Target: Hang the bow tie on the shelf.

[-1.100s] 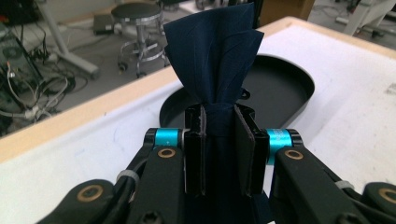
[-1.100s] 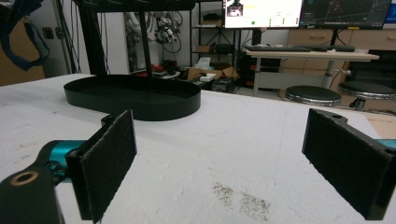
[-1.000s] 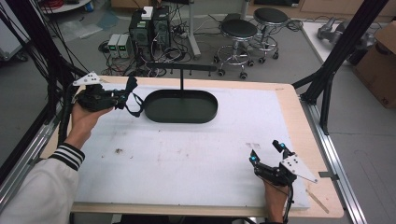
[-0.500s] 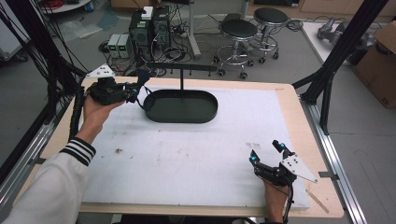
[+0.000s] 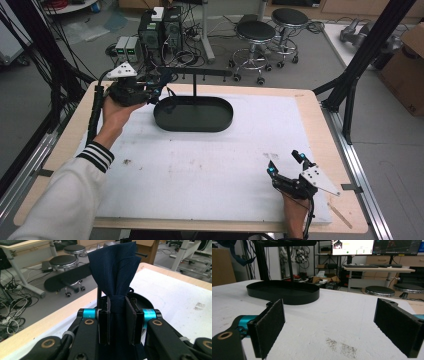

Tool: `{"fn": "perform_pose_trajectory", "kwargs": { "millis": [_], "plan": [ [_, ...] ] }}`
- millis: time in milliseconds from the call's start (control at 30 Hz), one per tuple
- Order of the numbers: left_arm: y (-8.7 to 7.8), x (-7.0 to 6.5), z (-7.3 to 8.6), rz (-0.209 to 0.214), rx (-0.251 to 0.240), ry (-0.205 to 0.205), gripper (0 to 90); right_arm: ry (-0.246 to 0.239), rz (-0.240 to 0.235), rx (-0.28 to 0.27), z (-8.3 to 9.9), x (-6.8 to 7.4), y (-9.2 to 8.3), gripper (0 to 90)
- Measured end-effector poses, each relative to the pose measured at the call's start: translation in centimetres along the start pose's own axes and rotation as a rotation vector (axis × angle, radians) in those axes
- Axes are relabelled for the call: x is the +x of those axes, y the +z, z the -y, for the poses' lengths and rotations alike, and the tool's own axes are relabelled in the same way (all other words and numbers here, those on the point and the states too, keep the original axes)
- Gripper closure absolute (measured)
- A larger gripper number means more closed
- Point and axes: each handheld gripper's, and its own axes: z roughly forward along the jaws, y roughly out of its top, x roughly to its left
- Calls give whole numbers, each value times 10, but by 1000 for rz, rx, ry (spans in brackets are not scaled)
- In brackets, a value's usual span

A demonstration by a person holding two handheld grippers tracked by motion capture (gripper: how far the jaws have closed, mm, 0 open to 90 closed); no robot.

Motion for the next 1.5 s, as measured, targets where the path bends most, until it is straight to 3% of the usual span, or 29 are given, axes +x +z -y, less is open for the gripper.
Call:
{"fn": "perform_pose_trajectory", "kwargs": {
  "millis": [333,733,933,1167,1300,1500],
  "plan": [
    [23,-10,-12,1,-4,14,750,-1,-2,-4,0,-1,0,90],
    [40,-10,-24,-26,-16,31,750,3,-2,-3,0,-1,0,90],
    [51,-8,-27,-60,-10,40,750,1,-3,-7,0,-1,0,90],
    [59,-2,-30,-96,-30,24,750,4,-3,-7,0,-1,0,90],
    [66,-1,-34,-116,-43,36,750,8,-2,-9,0,-1,0,90],
    [72,5,-30,-151,-39,30,750,16,-5,-6,0,-1,0,90]
  ]
}}
